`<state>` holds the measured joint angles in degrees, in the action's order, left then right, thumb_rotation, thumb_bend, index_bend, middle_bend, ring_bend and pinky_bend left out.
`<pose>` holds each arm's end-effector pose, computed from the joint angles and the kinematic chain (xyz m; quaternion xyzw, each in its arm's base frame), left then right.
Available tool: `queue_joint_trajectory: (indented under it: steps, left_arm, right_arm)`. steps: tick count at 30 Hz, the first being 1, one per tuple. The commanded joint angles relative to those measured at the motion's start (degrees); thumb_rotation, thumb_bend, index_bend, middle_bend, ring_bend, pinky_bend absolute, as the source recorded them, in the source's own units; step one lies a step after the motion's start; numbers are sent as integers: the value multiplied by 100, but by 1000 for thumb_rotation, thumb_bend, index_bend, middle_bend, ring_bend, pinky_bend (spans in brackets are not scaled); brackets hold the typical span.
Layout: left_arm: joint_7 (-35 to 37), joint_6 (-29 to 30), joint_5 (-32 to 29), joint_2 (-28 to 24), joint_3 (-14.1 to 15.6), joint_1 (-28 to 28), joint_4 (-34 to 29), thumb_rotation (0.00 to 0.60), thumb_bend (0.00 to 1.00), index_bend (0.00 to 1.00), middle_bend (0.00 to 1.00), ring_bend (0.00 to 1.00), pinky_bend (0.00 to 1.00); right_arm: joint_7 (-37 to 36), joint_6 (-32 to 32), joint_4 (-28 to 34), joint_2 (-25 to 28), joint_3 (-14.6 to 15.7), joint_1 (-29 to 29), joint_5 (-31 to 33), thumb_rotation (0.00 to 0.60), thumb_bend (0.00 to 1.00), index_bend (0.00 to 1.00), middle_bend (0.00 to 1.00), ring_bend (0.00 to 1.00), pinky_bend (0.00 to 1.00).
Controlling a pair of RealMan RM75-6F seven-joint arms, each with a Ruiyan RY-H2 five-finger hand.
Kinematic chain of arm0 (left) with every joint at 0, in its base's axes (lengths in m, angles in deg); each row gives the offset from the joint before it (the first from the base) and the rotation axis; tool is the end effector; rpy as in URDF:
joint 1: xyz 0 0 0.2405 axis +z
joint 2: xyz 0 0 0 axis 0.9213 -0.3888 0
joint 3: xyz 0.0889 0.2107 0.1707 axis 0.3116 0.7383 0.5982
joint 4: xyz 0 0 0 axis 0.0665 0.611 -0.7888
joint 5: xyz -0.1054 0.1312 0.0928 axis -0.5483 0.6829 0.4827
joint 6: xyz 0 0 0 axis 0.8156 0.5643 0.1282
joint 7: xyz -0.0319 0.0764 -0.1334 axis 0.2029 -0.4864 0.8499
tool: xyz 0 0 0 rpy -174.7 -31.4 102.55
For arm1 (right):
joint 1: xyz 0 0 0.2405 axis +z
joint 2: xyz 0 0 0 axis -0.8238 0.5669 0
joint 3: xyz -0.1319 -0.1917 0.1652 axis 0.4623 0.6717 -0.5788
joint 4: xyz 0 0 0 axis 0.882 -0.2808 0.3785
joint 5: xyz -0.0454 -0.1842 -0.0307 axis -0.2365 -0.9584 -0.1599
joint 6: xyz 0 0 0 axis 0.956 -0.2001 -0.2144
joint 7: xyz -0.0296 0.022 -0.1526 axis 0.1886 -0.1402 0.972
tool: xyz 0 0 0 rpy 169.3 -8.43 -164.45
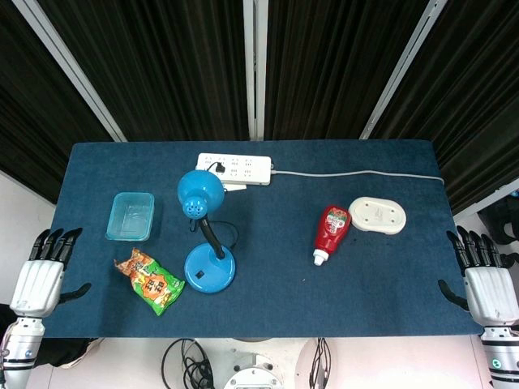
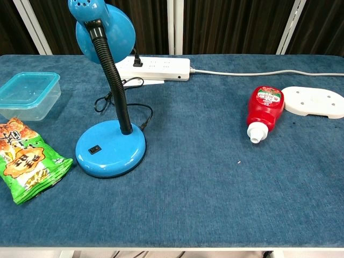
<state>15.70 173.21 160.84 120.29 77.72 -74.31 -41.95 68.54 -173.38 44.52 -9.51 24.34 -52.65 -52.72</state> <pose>-0.3105 0.2043 0.1653 -0.6266 -0.3539 -0.3896 0.5748 -0.3267 -0.1843 0.1912 0.6042 -0.3529 0.3725 0.6096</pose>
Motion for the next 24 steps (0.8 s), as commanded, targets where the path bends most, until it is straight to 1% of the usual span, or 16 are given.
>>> queue_joint_trajectory:
  steps: [1, 11, 21, 22, 23, 24]
  left_arm:
    - [6, 1, -5, 0, -2, 1, 1, 600, 4, 27, 109, 47, 55]
    - [18, 29, 21, -14, 12, 13, -22, 600, 5, 26, 110, 47, 58]
    - [-19, -36, 60, -1, 38, -24, -123, 600, 4, 26, 132, 50, 119]
    - [-12, -32, 92, 30, 42, -34, -114, 600, 4, 26, 160, 77, 153]
    - [-1, -15, 140, 54, 45, -43, -102, 600, 9, 26, 215, 154, 249]
    - [81, -4, 232, 75, 70, -59, -103, 600, 29, 26, 301, 286, 405]
  right_arm:
    - [5, 7, -2, -2, 0, 3, 5, 600, 176, 0, 0, 0, 3]
    - [-10, -21, 9, -5, 4, -15, 4, 600, 176, 0, 0, 0, 3]
    - [-82, 87, -15, 34, -21, 36, 72, 600, 176, 0, 0, 0, 4]
    - [-95, 92, -26, 30, -18, 38, 70, 600, 176, 0, 0, 0, 5]
    - [-105, 94, -32, 27, -14, 38, 67, 600, 176, 0, 0, 0, 5]
    - [-115, 90, -37, 26, -10, 35, 64, 600, 176, 0, 0, 0, 5]
